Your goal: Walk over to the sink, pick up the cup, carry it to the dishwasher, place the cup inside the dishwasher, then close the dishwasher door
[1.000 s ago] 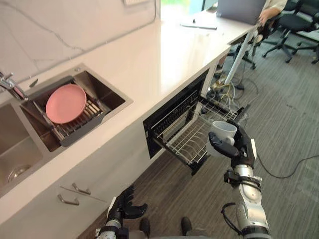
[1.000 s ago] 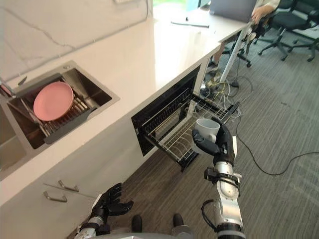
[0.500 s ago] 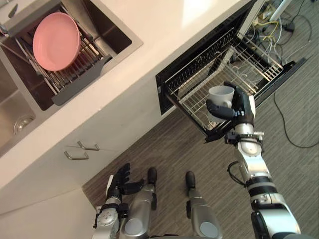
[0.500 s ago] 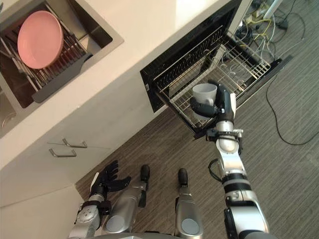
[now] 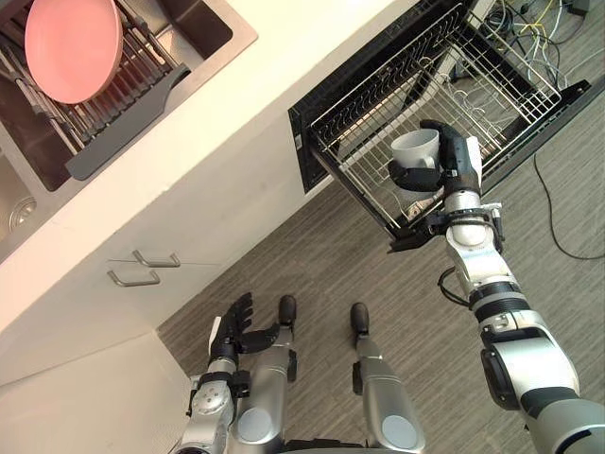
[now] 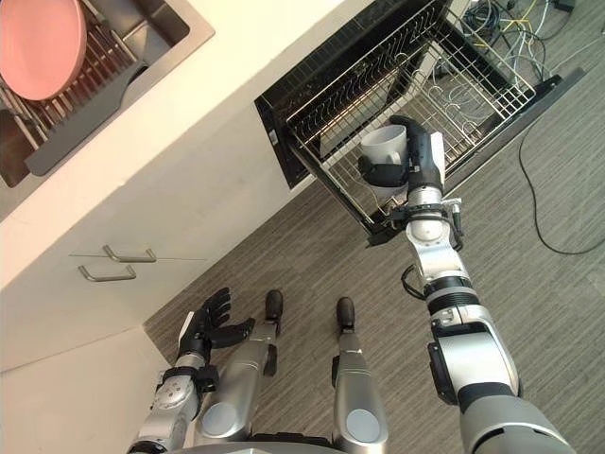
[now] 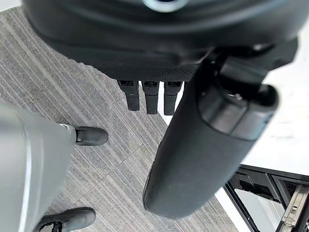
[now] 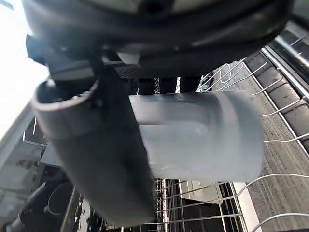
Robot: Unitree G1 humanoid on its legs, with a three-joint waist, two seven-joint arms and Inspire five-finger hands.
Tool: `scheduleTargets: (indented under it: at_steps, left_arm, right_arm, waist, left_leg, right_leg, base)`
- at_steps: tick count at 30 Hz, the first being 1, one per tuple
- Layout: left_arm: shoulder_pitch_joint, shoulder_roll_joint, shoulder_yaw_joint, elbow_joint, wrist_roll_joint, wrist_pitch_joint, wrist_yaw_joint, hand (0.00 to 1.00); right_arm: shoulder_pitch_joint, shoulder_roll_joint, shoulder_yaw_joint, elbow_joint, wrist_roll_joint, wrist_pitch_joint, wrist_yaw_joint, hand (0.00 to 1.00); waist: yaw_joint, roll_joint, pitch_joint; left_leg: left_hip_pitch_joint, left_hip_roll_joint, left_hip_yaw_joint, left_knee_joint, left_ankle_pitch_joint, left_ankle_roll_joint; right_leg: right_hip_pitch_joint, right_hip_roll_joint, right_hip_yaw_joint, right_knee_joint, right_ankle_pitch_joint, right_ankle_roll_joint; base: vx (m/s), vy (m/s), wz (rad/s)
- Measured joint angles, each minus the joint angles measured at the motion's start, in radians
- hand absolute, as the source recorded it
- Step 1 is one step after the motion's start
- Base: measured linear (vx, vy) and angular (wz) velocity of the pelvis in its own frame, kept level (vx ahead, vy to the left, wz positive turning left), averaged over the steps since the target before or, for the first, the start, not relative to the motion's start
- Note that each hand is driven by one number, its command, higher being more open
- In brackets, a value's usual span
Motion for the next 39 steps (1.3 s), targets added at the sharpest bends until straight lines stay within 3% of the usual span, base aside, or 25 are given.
scheduleTargets:
  at_steps: [9,20,23,29,35,36,37,39]
  left_arm:
    - [-0.014,-0.006,-0.019,0.037,-0.001,-0.001,0.022,0.90]
    - [-0.014,-0.008,-0.026,0.043,0.003,0.027,0.020,0.90]
    - [-0.013,-0.009,-0.014,0.095,0.014,0.035,0.013,0.90]
    - [0.021,-0.008,0.000,0.193,0.036,0.056,0.001,0.90]
    - [0.029,-0.005,0.011,0.212,0.041,0.057,0.003,0.90]
    - [0.026,-0.004,0.012,0.221,0.041,0.058,0.003,0.90]
    - [0.024,-0.006,0.011,0.229,0.041,0.058,0.002,0.90]
    - [0.025,-0.004,0.011,0.230,0.041,0.058,0.003,0.90]
  right_arm:
    - [0.009,0.022,-0.024,-0.026,0.003,0.000,-0.023,0.90]
    - [0.402,0.194,-0.137,-0.469,0.031,-0.004,-0.027,0.90]
    - [0.525,0.252,-0.137,-0.578,0.029,-0.005,-0.014,0.90]
    - [0.748,0.324,-0.130,-0.759,0.002,-0.029,0.034,0.90]
    - [0.805,0.341,-0.128,-0.881,-0.031,-0.044,0.042,0.90]
    - [0.805,0.340,-0.129,-0.892,-0.040,-0.045,0.041,0.90]
    - [0.805,0.340,-0.135,-0.917,-0.044,-0.046,0.034,0.90]
    - [0.805,0.338,-0.138,-0.938,-0.067,-0.046,0.022,0.90]
  waist:
    - [0.000,0.002,0.001]
    - [-0.013,-0.008,-0.008]
    - [-0.036,-0.026,-0.040]
    - [-0.042,-0.060,-0.150]
    - [-0.043,-0.061,-0.175]
    - [-0.043,-0.061,-0.183]
    - [-0.049,-0.057,-0.187]
    - [-0.040,-0.058,-0.193]
  left_leg:
    - [0.050,0.002,-0.001,-0.076,0.036,-0.003]
    - [0.180,0.019,-0.002,-0.153,0.041,-0.011]
    - [0.212,0.020,-0.006,-0.153,0.029,-0.016]
    - [0.250,0.018,-0.028,-0.111,-0.020,-0.023]
    - [0.205,0.006,-0.101,-0.018,-0.062,-0.024]
    - [0.194,0.011,-0.063,-0.007,-0.076,-0.007]
    - [0.183,0.050,0.075,0.032,-0.092,0.000]
    - [0.186,0.048,0.092,0.045,-0.101,-0.010]
  right_leg:
    - [0.017,0.003,-0.002,-0.007,-0.001,-0.004]
    - [0.123,0.012,-0.023,-0.033,-0.025,-0.011]
    - [0.156,0.013,-0.030,-0.029,-0.044,-0.013]
    - [0.203,0.011,-0.054,0.008,-0.100,-0.021]
    - [0.233,0.000,-0.148,0.049,-0.146,-0.028]
    - [0.234,-0.007,-0.164,0.049,-0.150,-0.028]
    - [0.247,-0.017,-0.191,0.056,-0.163,-0.021]
    - [0.254,-0.032,-0.200,0.074,-0.182,-0.008]
  base:
    - [0.00,-0.002,0.00]
    - [0.06,-0.023,0.00]
    - [0.04,-0.017,0.03]
    - [0.05,-0.024,0.11]
    - [0.04,-0.028,0.45]
    - [0.04,0.009,0.58]
    - [0.04,0.012,0.56]
    - [0.06,0.027,0.33]
